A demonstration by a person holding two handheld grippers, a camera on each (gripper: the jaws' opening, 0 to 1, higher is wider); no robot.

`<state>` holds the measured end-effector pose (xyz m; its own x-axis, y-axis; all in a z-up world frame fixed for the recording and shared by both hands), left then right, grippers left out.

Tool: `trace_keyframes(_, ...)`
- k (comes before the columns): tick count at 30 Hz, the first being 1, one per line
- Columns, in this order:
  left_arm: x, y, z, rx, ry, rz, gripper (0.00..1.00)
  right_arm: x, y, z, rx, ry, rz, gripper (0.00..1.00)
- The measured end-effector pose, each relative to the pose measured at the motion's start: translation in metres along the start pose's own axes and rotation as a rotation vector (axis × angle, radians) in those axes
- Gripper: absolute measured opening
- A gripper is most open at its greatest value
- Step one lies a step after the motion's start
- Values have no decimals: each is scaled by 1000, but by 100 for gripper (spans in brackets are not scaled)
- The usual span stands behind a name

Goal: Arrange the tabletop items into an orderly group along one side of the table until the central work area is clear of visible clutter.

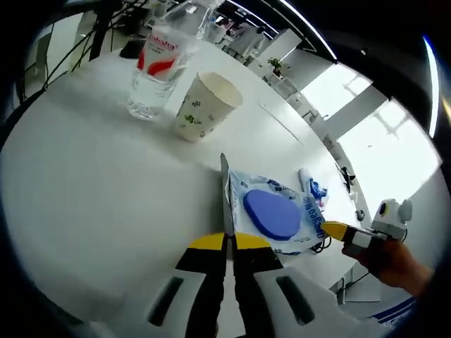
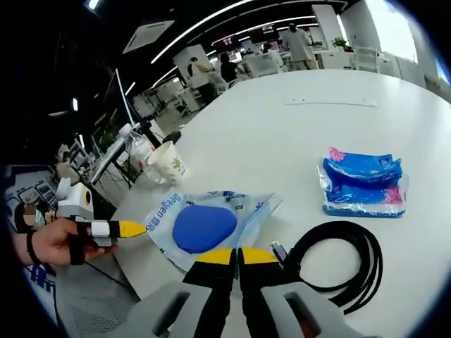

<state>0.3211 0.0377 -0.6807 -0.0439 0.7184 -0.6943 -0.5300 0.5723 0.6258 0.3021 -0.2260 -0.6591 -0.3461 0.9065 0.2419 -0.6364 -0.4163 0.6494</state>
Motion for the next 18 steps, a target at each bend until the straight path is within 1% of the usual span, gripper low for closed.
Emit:
trace_keyframes(4,-10,-10,8,-5,-6,-15,0,-8,-1,7,-18,-5,-13,0)
trace_keyframes(8,-12,-22,14,-9,14,-19,0,-17,-4,12,-21,-21,-25,0)
trace_keyframes(10,-11,-28,18,-16,36,-21,0,-22,-8,18,-22,-19,-28,0)
trace_keyframes(12,-9,-33,22,-27,78,-32,0,-27,-13,24,-18,-14,-36,0)
trace_keyframes(13,-6,-36,24,-47,129,-27,0,-31,-17,27,-16,-19,-38,0)
trace_keyframes(14,-5,-37,25,-50,153,-27,0,-33,-21,29,-15,-25,-37,0)
trace_keyframes(15,-4,-38,27,-54,165,-27,0,-34,-23,30,-14,-28,-36,0)
trace_keyframes(18,-2,-44,31,-60,161,-16,0,-37,-33,34,-2,-22,-32,0)
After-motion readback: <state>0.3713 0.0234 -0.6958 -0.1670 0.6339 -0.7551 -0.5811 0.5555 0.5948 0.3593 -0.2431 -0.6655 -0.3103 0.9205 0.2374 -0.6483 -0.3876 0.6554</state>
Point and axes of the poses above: the point that each gripper's makers call its tool centre point, and the gripper's own axes: y roughly backward along the fingers, x roughly to its left, z roughly out of its top, the point moved 8 cm from there along y, roughly backward along the fingers, and after that the axes turned 12 degrees about y, right-handed, at the moved point
